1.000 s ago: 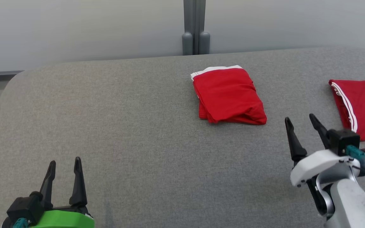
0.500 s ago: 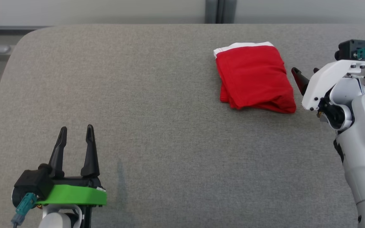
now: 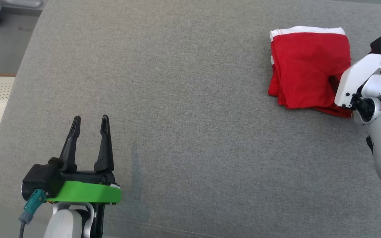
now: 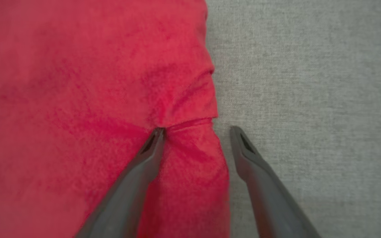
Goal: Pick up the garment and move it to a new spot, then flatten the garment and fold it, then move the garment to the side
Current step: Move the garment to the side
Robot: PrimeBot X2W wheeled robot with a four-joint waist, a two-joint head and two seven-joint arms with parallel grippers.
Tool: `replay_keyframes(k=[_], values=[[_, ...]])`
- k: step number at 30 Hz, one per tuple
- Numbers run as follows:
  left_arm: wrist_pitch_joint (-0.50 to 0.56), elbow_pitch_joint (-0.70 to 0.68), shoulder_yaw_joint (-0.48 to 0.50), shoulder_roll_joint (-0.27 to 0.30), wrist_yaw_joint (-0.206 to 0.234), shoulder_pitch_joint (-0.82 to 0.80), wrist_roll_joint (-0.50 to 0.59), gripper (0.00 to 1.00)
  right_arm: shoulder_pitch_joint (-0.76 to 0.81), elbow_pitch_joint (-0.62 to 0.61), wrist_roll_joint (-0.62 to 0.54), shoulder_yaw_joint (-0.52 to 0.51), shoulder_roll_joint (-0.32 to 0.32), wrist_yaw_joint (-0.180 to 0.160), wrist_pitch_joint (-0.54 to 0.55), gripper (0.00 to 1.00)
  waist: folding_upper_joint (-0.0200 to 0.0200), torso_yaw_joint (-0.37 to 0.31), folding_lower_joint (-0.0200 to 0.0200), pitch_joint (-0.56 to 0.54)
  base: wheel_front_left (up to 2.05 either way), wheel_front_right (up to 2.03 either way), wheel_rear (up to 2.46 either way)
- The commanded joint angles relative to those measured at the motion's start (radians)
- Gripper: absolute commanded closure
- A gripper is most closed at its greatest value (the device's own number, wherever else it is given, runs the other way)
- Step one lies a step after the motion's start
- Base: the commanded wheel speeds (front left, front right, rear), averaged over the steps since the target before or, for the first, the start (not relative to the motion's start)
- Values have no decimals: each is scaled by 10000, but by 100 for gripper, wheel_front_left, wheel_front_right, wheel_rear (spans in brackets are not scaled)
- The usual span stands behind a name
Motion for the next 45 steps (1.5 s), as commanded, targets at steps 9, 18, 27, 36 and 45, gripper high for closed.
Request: replay_keyframes(k=[9, 18, 27, 36, 45], values=[[-26, 86, 177, -13, -28, 123, -69, 0, -181, -402, 516, 1808, -192, -1, -548, 100, 0, -474, 0, -285, 0, 0, 0], [-26, 27, 380, 152, -28, 524, -54, 0, -437, -2738, 2482, 4615, -1781, -4, 977, 100, 0, -1848, 0, -815, 0, 0, 0], [-27, -302, 347, 222, -28, 209, -109, 0, -556, -4078, 3282, 5254, -3899, -7, 1398, 100, 0, -2784, 0, -364, 0, 0, 0], [-27, -508, 129, 606, -28, -337, -183, 0, -53, -3679, 2829, 4368, -5280, -9, 1056, 100, 0, -2993, 0, 725, 0, 0, 0], [-26, -840, -58, 907, -29, -960, -156, 0, 385, -3226, 1037, 3476, -6378, -10, -322, 100, 0, -2659, 0, 1885, 0, 0, 0]])
